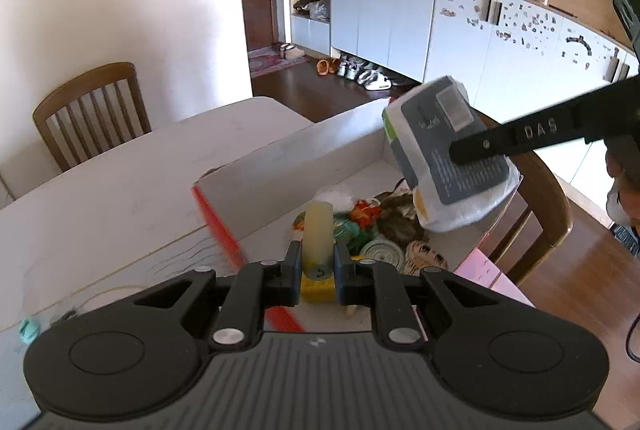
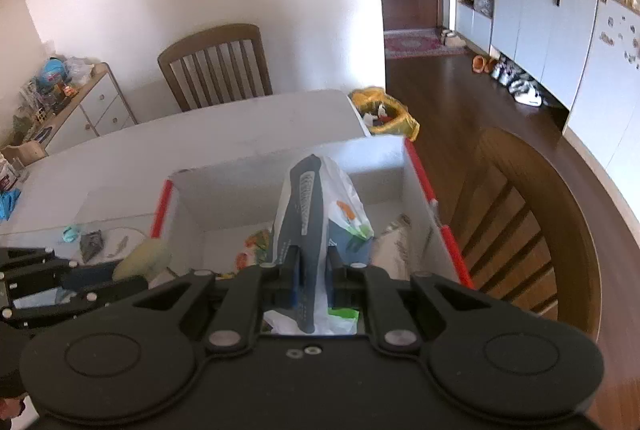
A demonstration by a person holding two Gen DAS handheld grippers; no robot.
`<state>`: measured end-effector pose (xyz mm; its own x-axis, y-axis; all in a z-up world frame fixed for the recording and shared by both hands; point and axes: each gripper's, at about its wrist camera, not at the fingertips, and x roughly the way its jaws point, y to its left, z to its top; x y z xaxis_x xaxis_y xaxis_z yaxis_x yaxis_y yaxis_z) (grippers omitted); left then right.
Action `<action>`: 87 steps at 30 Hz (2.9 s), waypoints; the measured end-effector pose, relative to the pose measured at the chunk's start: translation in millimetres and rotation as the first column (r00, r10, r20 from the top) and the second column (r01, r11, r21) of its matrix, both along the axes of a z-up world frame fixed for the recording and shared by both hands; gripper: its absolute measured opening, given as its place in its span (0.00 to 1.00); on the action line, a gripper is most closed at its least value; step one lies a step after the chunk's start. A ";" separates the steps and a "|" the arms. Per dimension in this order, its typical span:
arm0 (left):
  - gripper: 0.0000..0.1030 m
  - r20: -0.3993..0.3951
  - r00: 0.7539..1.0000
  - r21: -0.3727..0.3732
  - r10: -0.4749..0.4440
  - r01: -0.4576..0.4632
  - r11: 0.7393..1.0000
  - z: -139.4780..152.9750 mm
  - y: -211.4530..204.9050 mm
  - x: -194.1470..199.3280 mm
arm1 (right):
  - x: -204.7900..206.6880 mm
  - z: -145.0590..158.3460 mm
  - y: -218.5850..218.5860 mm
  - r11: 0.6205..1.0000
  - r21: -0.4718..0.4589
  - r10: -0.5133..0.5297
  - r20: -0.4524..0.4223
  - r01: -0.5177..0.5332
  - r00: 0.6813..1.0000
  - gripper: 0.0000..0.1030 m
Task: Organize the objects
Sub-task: 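Carry the snack bag and cream cylinder into the shoebox and open both grippers, then withdraw both grippers from the shoebox back over the table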
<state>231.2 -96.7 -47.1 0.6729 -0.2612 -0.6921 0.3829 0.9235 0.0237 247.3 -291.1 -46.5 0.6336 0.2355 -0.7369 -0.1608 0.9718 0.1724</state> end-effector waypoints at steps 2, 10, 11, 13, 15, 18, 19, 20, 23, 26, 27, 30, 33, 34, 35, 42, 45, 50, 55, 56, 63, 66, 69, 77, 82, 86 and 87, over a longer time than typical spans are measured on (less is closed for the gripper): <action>0.14 -0.008 1.000 0.005 0.000 0.001 1.000 -3.3 -11.0 8.2 | 1.1 -7.3 -5.7 1.000 -0.001 0.003 -0.015 -0.003 1.000 0.10; 0.14 -0.038 0.999 0.029 0.009 -0.008 1.000 -22.7 -42.6 42.9 | 12.9 -33.1 -11.6 0.999 0.013 0.040 -0.087 -0.039 0.995 0.10; 0.14 -0.043 0.999 0.026 0.008 -0.007 1.000 -25.0 -44.8 46.0 | 15.0 -35.4 -12.2 0.999 0.015 0.040 -0.093 -0.039 0.995 0.10; 0.14 -0.066 0.998 0.020 0.014 -0.013 1.000 -31.2 -49.1 53.2 | 18.8 -39.7 -12.2 0.999 0.012 0.048 -0.102 -0.047 0.994 0.10; 0.15 -0.089 0.996 0.016 0.010 -0.008 1.000 -37.3 -54.4 59.0 | 22.4 -43.6 -12.9 0.999 0.010 0.050 -0.112 -0.049 0.993 0.10; 0.15 -0.118 0.993 0.034 -0.004 0.008 0.999 -47.0 -65.5 66.2 | 28.1 -52.7 -15.3 0.999 -0.001 0.047 -0.121 -0.048 0.991 0.10; 0.14 -0.128 0.992 0.039 -0.011 0.016 0.999 -50.3 -69.0 68.0 | 29.4 -55.0 -16.0 0.999 -0.001 0.048 -0.126 -0.049 0.991 0.10; 0.15 -0.137 0.990 0.046 -0.017 0.023 0.999 -53.1 -71.9 69.9 | 30.3 -57.0 -16.4 0.999 0.001 0.050 -0.133 -0.051 0.990 0.10; 0.15 -0.170 0.985 0.070 -0.028 0.040 0.997 -60.3 -81.1 76.3 | 30.5 -60.4 -18.0 0.998 0.003 0.058 -0.144 -0.059 0.988 0.11; 0.15 -0.225 0.974 0.084 -0.037 0.058 0.995 -68.8 -86.2 83.3 | 30.3 -62.0 -20.2 0.998 0.015 0.064 -0.152 -0.062 0.986 0.11; 0.15 -0.248 0.968 0.090 -0.039 0.063 0.994 -72.4 -88.5 85.0 | 30.8 -62.3 -21.1 0.998 0.018 0.067 -0.154 -0.065 0.986 0.11; 0.15 -0.298 0.954 0.107 -0.042 0.077 0.991 -80.6 -92.1 90.7 | 30.6 -61.5 -23.3 0.997 0.025 0.071 -0.154 -0.068 0.985 0.12; 0.15 -0.320 0.946 0.106 -0.044 0.082 0.991 -84.2 -92.3 93.2 | 30.2 -59.9 -24.7 0.997 0.032 0.078 -0.154 -0.074 0.985 0.14; 0.15 -0.325 0.945 0.101 -0.045 0.081 0.992 -84.8 -91.9 94.1 | 30.3 -58.9 -25.6 0.997 0.032 0.079 -0.153 -0.075 0.985 0.15; 0.15 -0.330 0.943 0.095 -0.047 0.083 0.992 -84.9 -91.7 94.6 | 29.6 -58.2 -26.1 0.997 0.032 0.079 -0.152 -0.075 0.985 0.17; 0.15 -0.357 0.933 0.092 -0.049 0.088 0.992 -86.4 -91.6 94.1 | 24.7 -49.9 -29.2 0.996 0.040 0.088 -0.143 -0.083 0.986 0.21; 0.15 -0.356 0.933 0.077 -0.051 0.084 0.994 -83.9 -88.6 91.9 | 23.0 -46.1 -31.0 0.995 0.044 0.091 -0.139 -0.085 0.986 0.22; 0.15 -0.347 0.937 0.049 -0.043 0.064 0.997 -78.1 -81.1 86.2 | 20.2 -40.3 -32.6 0.996 0.047 0.087 -0.129 -0.082 0.988 0.25; 0.16 -0.323 0.946 0.025 -0.037 0.048 0.999 -65.8 -72.1 72.8 | 16.2 -32.3 -32.5 0.995 0.045 0.091 -0.111 -0.086 0.990 0.26; 0.16 -0.315 0.948 0.018 -0.035 0.043 0.999 -61.1 -70.7 69.7 | 15.2 -30.5 -32.4 0.995 0.046 0.091 -0.106 -0.086 0.990 0.27; 0.16 -0.262 0.965 -0.031 -0.007 -0.001 1.000 -36.1 -53.2 59.4 | 7.1 -19.3 -26.1 0.994 0.056 0.100 -0.080 -0.095 0.992 0.31; 0.17 -0.235 0.972 -0.044 0.011 -0.022 0.999 -27.2 -44.8 56.0 | 3.1 -14.0 -20.3 0.993 0.056 0.107 -0.065 -0.103 0.992 0.35; 0.37 -0.208 0.978 -0.058 0.030 -0.043 0.997 -17.5 -33.3 48.6 | -1.7 -9.2 -14.2 0.992 0.059 0.118 -0.050 -0.115 0.992 0.41; 0.63 -0.151 0.987 -0.105 0.060 -0.076 0.992 3.9 0.2 27.6 | -14.3 0.5 5.4 0.989 0.068 0.131 -0.017 -0.130 0.991 0.63; 0.70 -0.124 0.990 -0.118 0.073 -0.088 0.989 14.7 21.9 14.2 | -23.4 7.5 20.9 0.988 0.071 0.135 0.010 -0.135 0.991 0.77; 0.73 -0.114 0.990 -0.120 0.087 -0.101 0.988 19.1 40.5 4.9 | -31.3 11.8 37.6 0.988 0.074 0.136 0.030 -0.138 0.990 0.88; 0.75 -0.113 0.990 -0.122 0.089 -0.103 0.987 19.8 45.4 2.9 | -32.9 12.4 41.5 0.988 0.073 0.136 0.036 -0.138 0.990 0.90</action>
<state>234.1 -51.3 -27.3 0.6229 -0.2892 -0.7269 0.2863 0.9490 -0.1322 214.4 -249.6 -34.1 0.6132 0.3758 -0.6948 -0.2980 0.9246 0.2371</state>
